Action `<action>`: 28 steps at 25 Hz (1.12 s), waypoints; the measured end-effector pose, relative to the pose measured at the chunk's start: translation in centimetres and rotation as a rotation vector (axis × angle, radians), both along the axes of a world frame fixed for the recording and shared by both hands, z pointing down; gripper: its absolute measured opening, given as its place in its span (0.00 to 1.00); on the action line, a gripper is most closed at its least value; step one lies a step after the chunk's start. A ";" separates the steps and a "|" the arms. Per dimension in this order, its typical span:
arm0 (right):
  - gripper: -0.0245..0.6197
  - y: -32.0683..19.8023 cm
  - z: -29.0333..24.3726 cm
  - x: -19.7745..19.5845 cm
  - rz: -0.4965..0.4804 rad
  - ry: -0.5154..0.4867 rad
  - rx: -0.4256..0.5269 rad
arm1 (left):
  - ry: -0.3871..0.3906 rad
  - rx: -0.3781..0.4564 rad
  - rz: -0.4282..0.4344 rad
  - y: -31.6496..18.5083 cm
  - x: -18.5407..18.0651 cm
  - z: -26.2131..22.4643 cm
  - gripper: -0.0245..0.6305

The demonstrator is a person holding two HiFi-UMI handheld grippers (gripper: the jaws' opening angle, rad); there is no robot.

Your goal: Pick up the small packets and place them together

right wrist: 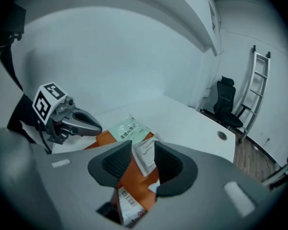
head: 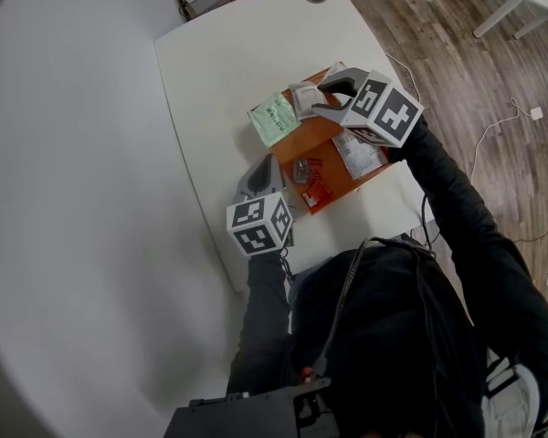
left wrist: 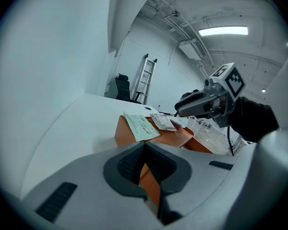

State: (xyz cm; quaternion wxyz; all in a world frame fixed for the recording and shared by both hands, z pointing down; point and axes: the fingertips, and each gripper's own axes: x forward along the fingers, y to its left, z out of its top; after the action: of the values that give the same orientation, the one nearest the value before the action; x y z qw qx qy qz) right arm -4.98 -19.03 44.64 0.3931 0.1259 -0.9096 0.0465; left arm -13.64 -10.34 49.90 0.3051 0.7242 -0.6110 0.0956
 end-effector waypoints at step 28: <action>0.22 15.3 12.2 0.3 -0.307 0.242 -0.297 | 0.012 0.004 0.009 0.0 -0.1 0.1 0.04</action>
State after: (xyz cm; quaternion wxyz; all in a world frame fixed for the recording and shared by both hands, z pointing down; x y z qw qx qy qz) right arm -4.66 -3.76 56.85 0.5157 -0.0682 -0.8477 0.1038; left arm -13.72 -10.35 50.05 0.3066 0.7280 -0.6064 0.0913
